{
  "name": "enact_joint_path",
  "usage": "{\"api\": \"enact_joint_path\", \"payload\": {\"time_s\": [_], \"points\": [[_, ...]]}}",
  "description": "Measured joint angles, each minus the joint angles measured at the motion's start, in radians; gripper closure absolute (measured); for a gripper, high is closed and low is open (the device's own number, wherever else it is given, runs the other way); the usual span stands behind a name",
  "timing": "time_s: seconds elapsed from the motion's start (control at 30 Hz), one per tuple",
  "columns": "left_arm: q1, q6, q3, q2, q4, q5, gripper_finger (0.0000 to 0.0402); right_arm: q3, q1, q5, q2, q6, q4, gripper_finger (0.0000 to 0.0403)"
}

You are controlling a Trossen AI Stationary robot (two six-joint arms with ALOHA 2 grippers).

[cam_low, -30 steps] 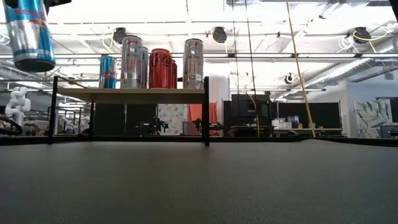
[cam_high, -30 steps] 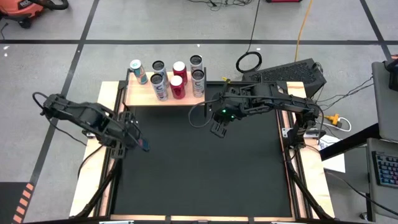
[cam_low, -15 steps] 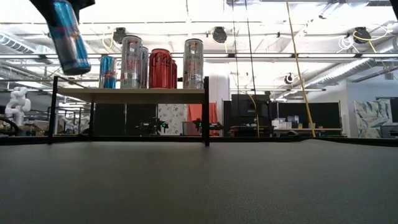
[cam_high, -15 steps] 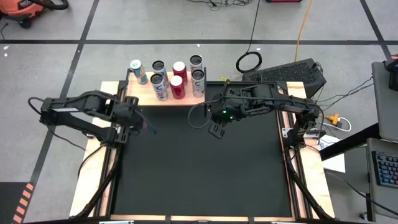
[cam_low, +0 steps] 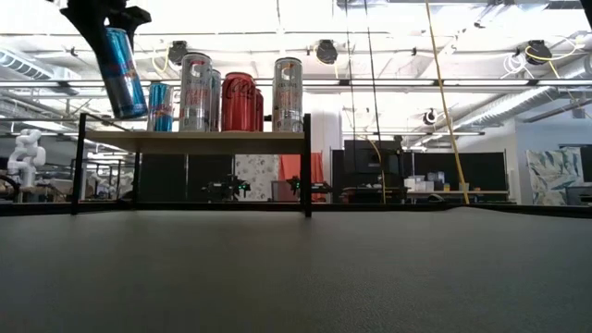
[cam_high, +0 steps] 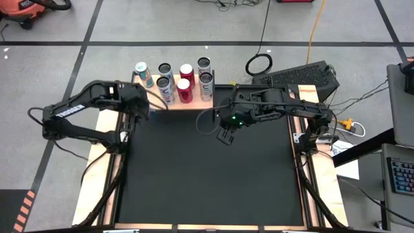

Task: Place canned beverage on shelf
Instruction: Put the blue soda can on the shelf aligned with the other blue soda can

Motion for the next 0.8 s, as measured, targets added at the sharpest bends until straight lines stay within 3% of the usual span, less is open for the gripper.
{"api": "enact_joint_path", "payload": {"time_s": [0.4,0.8], "points": [[0.202,0.107,0.182,0.089,0.001,0.048,0.0179,0.0,0.016,0.049,0.0,0.001,0.0,0.0335],[0.347,0.143,0.198,0.171,0.001,0.05,0.018,0.0,0.043,0.05,0.0,0.003,0.0,0.0335]]}}
